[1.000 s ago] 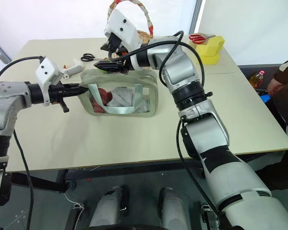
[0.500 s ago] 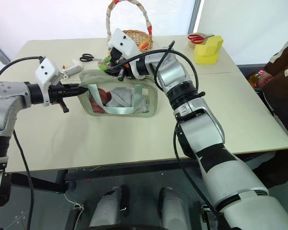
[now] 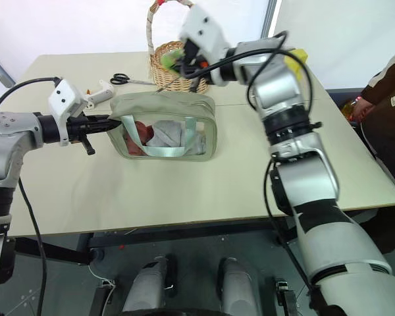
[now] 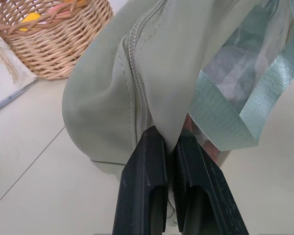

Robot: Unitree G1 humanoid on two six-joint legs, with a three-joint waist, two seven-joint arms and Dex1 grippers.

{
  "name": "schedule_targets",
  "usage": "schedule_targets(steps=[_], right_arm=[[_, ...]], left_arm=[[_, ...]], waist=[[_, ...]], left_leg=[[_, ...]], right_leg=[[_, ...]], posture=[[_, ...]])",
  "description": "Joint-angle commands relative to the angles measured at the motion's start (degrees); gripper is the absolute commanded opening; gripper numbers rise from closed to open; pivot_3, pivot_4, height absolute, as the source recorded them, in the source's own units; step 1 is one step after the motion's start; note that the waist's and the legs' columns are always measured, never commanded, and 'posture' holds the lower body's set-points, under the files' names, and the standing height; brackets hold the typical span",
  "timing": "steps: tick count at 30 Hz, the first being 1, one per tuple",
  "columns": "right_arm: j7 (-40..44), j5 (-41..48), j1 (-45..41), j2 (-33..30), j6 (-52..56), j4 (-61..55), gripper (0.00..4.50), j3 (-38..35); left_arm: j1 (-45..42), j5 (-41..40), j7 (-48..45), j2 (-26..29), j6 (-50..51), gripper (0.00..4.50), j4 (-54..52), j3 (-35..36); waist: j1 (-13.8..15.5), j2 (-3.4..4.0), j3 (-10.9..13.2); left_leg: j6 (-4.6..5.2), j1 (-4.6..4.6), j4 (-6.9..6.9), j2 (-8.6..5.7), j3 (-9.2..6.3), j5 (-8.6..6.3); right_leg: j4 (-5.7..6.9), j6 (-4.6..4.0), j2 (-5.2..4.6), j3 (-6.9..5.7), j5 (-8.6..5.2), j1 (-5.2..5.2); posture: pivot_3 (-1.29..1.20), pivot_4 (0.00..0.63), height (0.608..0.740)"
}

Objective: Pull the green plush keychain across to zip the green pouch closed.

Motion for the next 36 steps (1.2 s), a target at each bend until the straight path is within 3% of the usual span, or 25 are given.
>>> schedule_targets(steps=[1,6,9,19,25,30,35,36], right_arm=[[-3.89,0.21,4.03,-4.58,7.68,-10.95,0.06,-3.79],[-9.36,-3.78,13.6,-11.18,10.76,-19.29,0.06,-4.09],[-11.56,-3.56,17.51,-11.85,12.69,-21.55,0.06,-4.39],[-22.36,-2.16,32.59,1.1,12.5,-18.58,0.06,-2.01],[-24.53,-2.98,35.55,6.12,9.72,-14.55,0.06,0.08],[-22.96,-6.24,36.4,3.99,3.56,-11.68,0.06,3.92],[-19.78,-1.7,33.42,1.85,2.97,-14.57,0.06,-0.83],[-17.36,0.43,32.36,0.34,4.97,-16.41,0.34,-2.31]], left_arm=[[0.29,-0.35,0.34,0.64,0.12,0.0,-0.79,1.44],[-1.05,0.19,0.51,-0.43,-0.34,0.0,0.95,0.53],[-2.0,0.7,0.65,-1.31,-1.14,0.0,2.12,0.04],[-2.57,1.14,0.09,-1.68,-1.37,0.0,2.0,-0.4],[-1.36,0.83,0.51,-1.49,-0.57,0.0,0.58,0.25],[-0.7,0.71,0.88,-1.46,-0.15,0.0,-0.11,0.73],[-0.59,0.4,1.18,-1.54,0.22,0.0,-0.35,0.72],[-0.77,0.19,1.15,-1.43,0.44,0.0,-0.18,0.92]], waist=[[-0.03,0.0,0.0],[0.07,0.0,0.0],[-0.05,0.0,0.0],[-0.09,-0.02,-0.02],[-0.09,-0.03,-0.02],[-0.26,-0.02,-0.02],[-0.21,-0.03,-0.03],[-0.16,-0.03,-0.03]], left_leg=[[0.0,0.0,0.0,0.0,0.0,0.0],[0.0,0.0,0.0,0.0,0.0,0.0],[0.01,0.01,0.02,-0.01,0.01,0.0],[0.13,0.05,0.04,-0.01,-0.03,0.08],[0.13,0.07,0.07,-0.02,-0.04,0.08],[0.1,0.13,0.05,-0.01,-0.05,0.06],[0.02,0.17,0.04,-0.01,-0.07,0.01],[0.03,0.16,0.05,-0.02,-0.06,0.01]], right_leg=[[0.0,0.0,0.0,0.0,0.0,0.0],[0.02,-0.01,-0.01,0.0,0.0,-0.02],[0.0,-0.02,-0.02,0.01,0.0,0.0],[0.02,0.0,0.01,0.0,0.01,0.08],[0.03,0.0,0.01,0.0,0.01,0.13],[0.02,0.0,0.01,0.0,0.0,0.19],[0.01,-0.01,0.01,0.0,0.0,0.22],[0.01,-0.01,0.01,0.0,0.0,0.22]], posture=[[0.0,0.15,0.74],[0.0,0.15,0.74],[0.0,0.15,0.74],[0.0,0.15,0.74],[0.0,0.15,0.74],[0.0,0.15,0.74],[0.0,0.15,0.74],[0.0,0.15,0.74]])
